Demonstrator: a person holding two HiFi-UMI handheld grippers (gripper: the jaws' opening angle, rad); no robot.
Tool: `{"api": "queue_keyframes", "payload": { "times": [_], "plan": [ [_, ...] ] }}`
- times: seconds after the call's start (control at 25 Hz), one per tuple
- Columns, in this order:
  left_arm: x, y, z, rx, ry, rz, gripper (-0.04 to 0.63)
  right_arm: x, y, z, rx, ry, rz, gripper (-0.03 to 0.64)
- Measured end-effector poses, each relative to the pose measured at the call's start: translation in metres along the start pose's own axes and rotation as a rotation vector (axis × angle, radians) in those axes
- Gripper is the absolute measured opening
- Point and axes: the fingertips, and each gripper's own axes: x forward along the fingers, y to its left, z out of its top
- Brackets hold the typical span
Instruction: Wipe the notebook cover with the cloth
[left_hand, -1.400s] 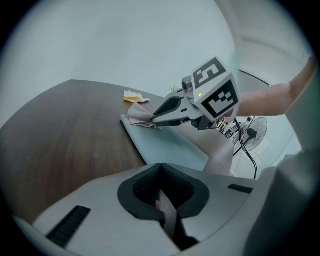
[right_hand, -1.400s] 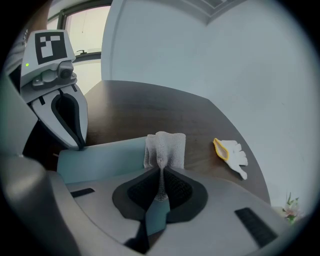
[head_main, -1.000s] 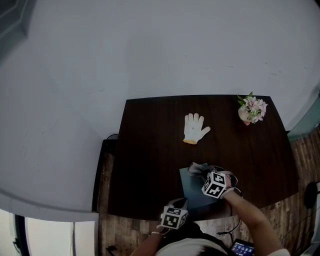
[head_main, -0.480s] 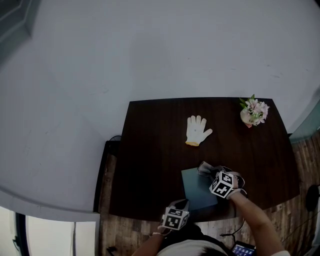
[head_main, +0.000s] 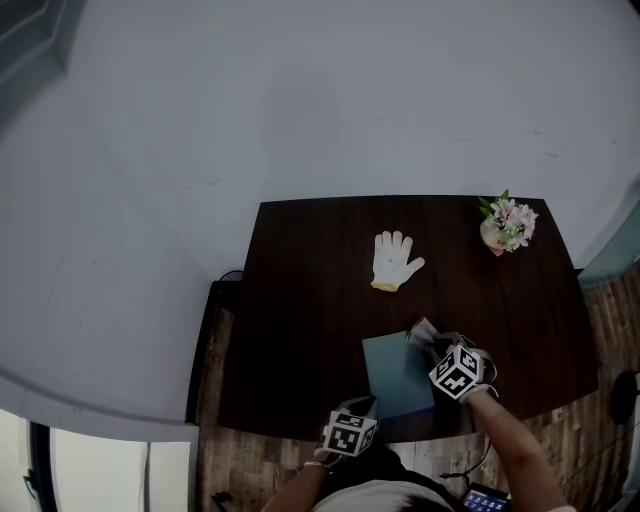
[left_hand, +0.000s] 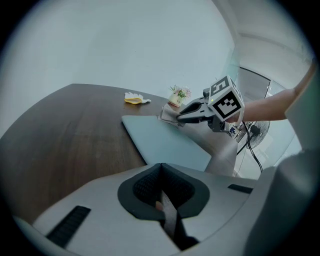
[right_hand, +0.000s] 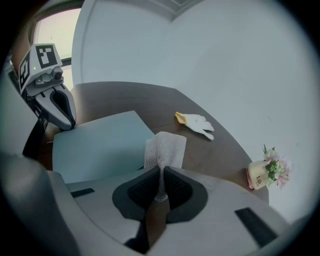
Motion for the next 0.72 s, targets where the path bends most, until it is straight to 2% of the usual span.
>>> {"api": "queue_keyframes", "payload": {
  "times": [0.16, 0.32, 0.52, 0.72],
  "plan": [
    [0.000, 0.000, -0.001, 0.001, -0.002, 0.002, 0.014, -0.015, -0.005, 0.013, 0.034, -0.069, -0.040, 0.034],
    [0.000, -0.001, -0.002, 0.003, -0.002, 0.007, 0.014, -0.028, 0.000, 0.033, 0.027, -0.131, -0.042, 0.034],
    [0.000, -0.002, -0.001, 0.002, -0.001, 0.005, 0.014, -0.037, 0.025, 0.065, -0.095, -0.186, -0.016, 0.034],
    [-0.001, -0.002, -0.002, 0.004, -0.004, 0.007, 0.014, -0.037, 0.059, 0.092, -0.194, -0.226, 0.046, 0.034]
  ]
}}
